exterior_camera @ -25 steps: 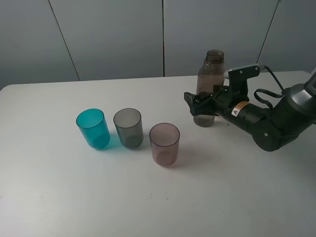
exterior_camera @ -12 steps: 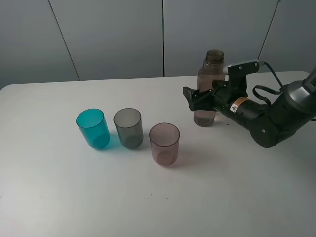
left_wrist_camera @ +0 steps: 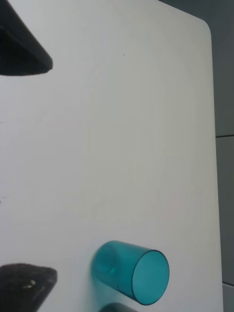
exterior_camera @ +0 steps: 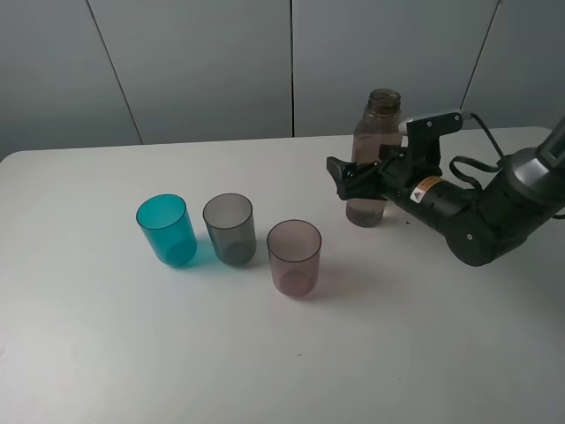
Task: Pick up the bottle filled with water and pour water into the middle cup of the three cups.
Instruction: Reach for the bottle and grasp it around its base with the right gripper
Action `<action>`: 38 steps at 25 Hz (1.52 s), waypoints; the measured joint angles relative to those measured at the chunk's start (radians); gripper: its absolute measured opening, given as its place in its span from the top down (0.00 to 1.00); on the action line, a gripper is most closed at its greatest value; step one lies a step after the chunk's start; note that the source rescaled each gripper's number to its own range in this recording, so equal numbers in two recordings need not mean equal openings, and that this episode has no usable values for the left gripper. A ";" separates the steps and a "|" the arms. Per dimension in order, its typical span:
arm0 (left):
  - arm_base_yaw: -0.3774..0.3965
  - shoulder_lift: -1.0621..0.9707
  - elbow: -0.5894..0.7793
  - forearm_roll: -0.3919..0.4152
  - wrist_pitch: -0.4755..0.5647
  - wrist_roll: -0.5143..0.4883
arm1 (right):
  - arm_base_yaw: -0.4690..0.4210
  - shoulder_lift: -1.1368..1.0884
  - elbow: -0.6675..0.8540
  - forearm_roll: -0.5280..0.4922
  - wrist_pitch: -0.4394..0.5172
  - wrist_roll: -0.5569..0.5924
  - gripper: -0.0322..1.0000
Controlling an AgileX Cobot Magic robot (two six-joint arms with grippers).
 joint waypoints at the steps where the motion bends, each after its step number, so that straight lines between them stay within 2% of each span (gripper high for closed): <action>1: 0.000 0.000 0.000 0.000 0.000 0.000 | 0.000 0.011 0.000 0.000 -0.006 0.006 0.00; 19: 0.000 0.000 0.000 0.000 0.000 0.000 | 0.000 0.021 0.000 0.000 -0.030 -0.033 0.00; 20: 0.000 0.000 0.000 0.000 0.000 0.000 | 0.000 0.021 0.000 0.000 -0.030 -0.040 0.07; 21: 0.000 0.000 0.000 0.000 0.000 0.000 | 0.000 0.021 0.000 0.000 -0.030 -0.047 0.23; 23: 0.000 0.000 0.000 0.000 0.000 0.000 | 0.000 0.021 0.000 0.004 -0.030 -0.055 0.97; 24: 0.000 0.000 0.000 0.000 0.000 0.000 | 0.000 0.021 0.000 0.004 -0.032 -0.057 0.93; 34: 0.000 0.000 0.000 0.000 0.000 0.000 | 0.000 0.021 -0.002 -0.002 -0.024 -0.053 0.94; 38: 0.000 0.000 0.000 0.000 0.000 0.000 | 0.000 0.021 -0.004 -0.002 -0.016 0.016 0.94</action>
